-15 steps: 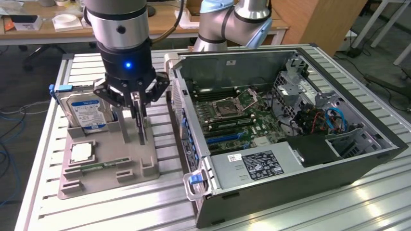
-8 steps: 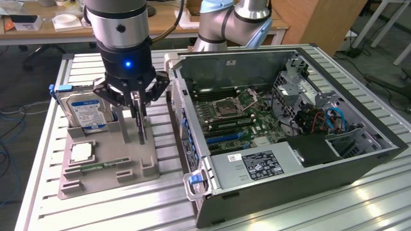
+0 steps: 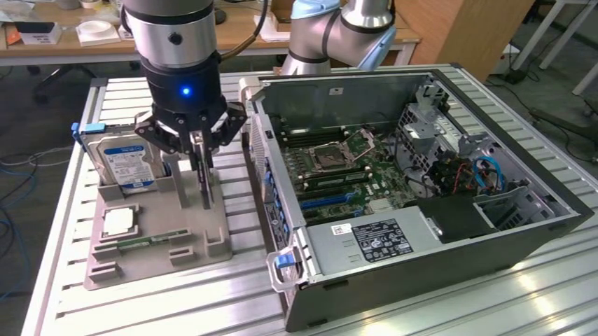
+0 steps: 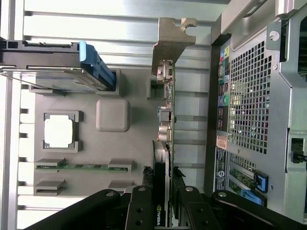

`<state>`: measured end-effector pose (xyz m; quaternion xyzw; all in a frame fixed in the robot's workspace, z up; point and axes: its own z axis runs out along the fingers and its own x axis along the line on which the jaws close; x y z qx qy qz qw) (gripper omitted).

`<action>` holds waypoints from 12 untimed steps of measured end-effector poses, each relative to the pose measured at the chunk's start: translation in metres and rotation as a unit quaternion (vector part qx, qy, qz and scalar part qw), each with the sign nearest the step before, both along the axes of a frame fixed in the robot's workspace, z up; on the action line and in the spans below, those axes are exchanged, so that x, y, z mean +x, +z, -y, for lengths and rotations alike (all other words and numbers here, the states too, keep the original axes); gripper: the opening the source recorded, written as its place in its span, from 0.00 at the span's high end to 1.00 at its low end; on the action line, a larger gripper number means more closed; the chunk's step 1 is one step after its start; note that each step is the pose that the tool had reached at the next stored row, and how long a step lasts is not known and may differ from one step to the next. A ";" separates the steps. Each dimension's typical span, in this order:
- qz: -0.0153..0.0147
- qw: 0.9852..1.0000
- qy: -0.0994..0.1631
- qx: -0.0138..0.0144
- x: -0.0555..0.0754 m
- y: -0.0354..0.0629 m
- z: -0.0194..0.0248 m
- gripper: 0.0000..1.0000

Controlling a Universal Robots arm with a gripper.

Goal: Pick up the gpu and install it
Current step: 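Pick up the gpu and move the gpu toward the slot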

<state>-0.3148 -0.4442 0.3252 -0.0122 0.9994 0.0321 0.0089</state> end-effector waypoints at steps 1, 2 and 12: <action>0.000 1.000 0.000 0.000 0.000 0.0003 0.0000 0.74; 0.000 1.000 0.000 0.000 0.000 0.0008 0.0000 0.74; 0.000 1.000 0.000 0.000 0.000 0.0064 0.0000 0.74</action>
